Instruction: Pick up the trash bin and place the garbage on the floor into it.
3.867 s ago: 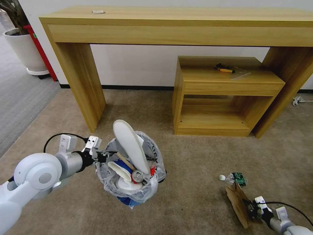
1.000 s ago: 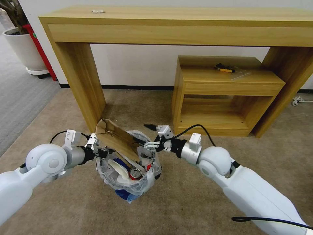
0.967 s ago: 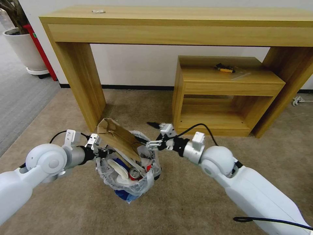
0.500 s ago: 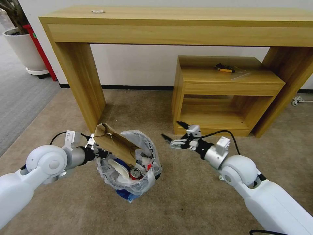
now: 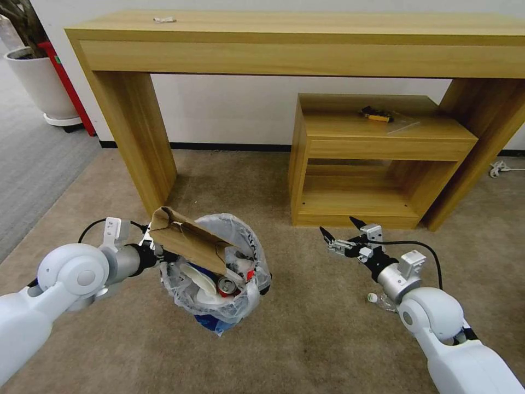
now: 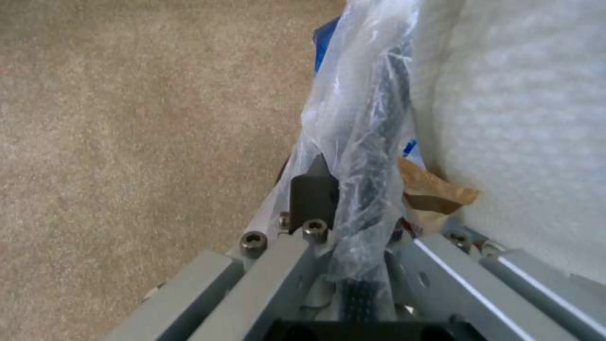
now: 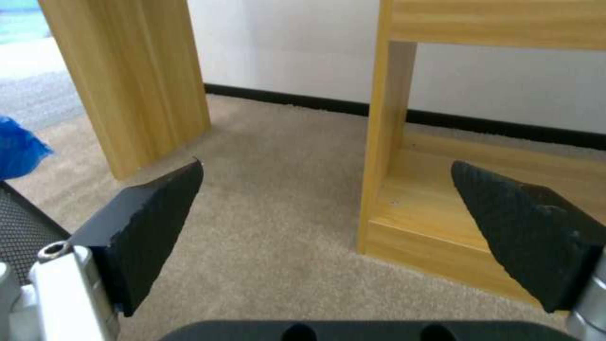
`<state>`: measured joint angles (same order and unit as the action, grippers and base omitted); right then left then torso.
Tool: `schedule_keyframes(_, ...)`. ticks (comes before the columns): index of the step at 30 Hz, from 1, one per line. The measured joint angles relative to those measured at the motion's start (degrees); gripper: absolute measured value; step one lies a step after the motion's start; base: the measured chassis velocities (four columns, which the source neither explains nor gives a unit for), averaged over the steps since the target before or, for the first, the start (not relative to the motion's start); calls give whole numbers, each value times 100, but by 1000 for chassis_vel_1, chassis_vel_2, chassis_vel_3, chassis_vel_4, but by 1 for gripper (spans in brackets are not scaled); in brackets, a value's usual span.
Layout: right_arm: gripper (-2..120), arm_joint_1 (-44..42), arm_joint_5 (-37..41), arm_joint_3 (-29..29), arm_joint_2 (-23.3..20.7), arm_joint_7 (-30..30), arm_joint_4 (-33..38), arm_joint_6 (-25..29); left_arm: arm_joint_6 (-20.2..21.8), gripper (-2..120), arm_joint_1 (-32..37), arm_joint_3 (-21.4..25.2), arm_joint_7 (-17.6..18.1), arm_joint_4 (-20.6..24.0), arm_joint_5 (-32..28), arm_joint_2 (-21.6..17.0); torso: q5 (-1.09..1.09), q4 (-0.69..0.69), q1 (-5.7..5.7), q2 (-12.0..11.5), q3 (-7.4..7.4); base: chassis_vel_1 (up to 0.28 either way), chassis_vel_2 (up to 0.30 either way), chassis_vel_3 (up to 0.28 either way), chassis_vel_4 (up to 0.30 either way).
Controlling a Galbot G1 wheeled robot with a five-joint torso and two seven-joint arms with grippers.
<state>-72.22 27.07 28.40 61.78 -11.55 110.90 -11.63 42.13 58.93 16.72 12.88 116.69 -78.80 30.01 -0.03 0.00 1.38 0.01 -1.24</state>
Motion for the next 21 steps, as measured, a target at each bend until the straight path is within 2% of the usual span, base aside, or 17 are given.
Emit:
schedule_keyframes(4,100,-48,-32,53,50,-30,-18,0,0,0,102,76,-3,74,16,-13,-1,2,0,0,0,-32,-22,30,24)
schedule_keyframes(8,100,-126,-62,94,76,-60,-23,6,0,0,178,125,-39,115,39,-51,0,1,0,0,-1,-122,-128,169,135)
schedule_keyframes(17,100,-401,-195,281,73,-219,-154,100,0,0,215,127,-70,179,55,-72,0,-3,1,0,0,-213,-244,221,224)
schedule_keyframes(21,100,-486,-245,357,-27,-350,-337,163,0,0,240,118,-56,209,52,-73,1,0,1,0,-1,-279,-277,273,284)
